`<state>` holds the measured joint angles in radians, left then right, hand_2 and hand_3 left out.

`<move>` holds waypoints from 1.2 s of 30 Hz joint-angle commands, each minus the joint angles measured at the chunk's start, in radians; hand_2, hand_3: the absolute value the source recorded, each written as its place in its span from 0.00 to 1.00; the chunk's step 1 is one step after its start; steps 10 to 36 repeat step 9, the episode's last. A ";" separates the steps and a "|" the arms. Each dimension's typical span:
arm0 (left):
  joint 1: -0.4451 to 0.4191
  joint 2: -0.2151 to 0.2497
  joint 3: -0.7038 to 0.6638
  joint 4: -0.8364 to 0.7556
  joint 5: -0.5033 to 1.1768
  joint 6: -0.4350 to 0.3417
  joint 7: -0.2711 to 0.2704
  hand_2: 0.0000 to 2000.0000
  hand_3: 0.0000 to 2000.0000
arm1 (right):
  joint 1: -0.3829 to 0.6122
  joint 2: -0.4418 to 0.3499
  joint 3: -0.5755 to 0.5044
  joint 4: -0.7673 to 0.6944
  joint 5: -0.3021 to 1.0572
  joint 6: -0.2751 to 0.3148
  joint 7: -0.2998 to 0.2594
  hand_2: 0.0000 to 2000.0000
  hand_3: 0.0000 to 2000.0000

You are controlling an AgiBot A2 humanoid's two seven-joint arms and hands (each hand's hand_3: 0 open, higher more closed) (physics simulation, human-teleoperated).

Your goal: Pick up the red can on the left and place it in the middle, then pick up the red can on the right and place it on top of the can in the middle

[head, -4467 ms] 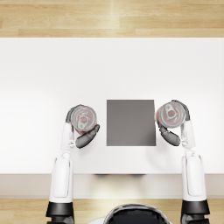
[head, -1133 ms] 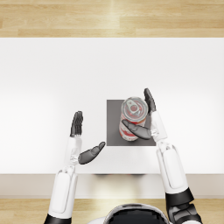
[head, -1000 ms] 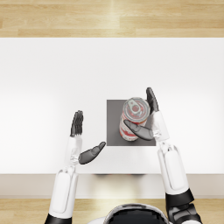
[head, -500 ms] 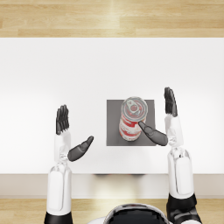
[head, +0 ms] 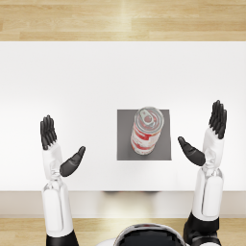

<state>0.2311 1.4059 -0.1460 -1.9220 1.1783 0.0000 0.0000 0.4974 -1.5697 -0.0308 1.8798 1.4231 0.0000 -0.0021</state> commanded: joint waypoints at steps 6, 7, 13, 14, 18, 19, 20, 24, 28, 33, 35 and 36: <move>-0.001 0.000 -0.002 0.000 0.000 0.000 0.000 0.00 0.00 | 0.000 0.000 -0.001 0.000 0.000 0.000 0.002 0.00 0.00; -0.001 0.000 -0.002 0.000 0.000 0.000 0.000 0.00 0.00 | 0.000 0.000 -0.001 0.000 0.000 0.000 0.002 0.00 0.00; -0.001 0.000 -0.002 0.000 0.000 0.000 0.000 0.00 0.00 | 0.000 0.000 -0.001 0.000 0.000 0.000 0.002 0.00 0.00; -0.001 0.000 -0.002 0.000 0.000 0.000 0.000 0.00 0.00 | 0.000 0.000 -0.001 0.000 0.000 0.000 0.002 0.00 0.00; -0.001 0.000 -0.002 0.000 0.000 0.000 0.000 0.00 0.00 | 0.000 0.000 -0.001 0.000 0.000 0.000 0.002 0.00 0.00; -0.001 0.000 -0.002 0.000 0.000 0.000 0.000 0.00 0.00 | 0.000 0.000 -0.001 0.000 0.000 0.000 0.002 0.00 0.00; -0.001 0.000 -0.002 0.000 0.000 0.000 0.000 0.00 0.00 | 0.000 0.000 -0.001 0.000 0.000 0.000 0.002 0.00 0.00; -0.001 0.000 -0.002 0.000 0.000 0.000 0.000 0.00 0.00 | 0.000 0.000 -0.001 0.000 0.000 0.000 0.002 0.00 0.00; -0.001 0.000 -0.002 0.000 0.000 0.000 0.000 0.00 0.00 | 0.000 0.000 -0.001 0.000 0.000 0.000 0.002 0.00 0.00; -0.001 0.000 -0.002 0.000 0.000 0.000 0.000 0.00 0.00 | 0.000 0.000 -0.001 0.000 0.000 0.000 0.002 0.00 0.00; -0.001 0.000 -0.002 0.000 0.000 0.000 0.000 0.00 0.00 | 0.000 0.000 -0.001 0.000 0.000 0.000 0.002 0.00 0.00; -0.001 0.000 -0.002 0.000 0.000 0.000 0.000 0.00 0.00 | 0.000 0.000 -0.001 0.000 0.000 0.000 0.002 0.00 0.00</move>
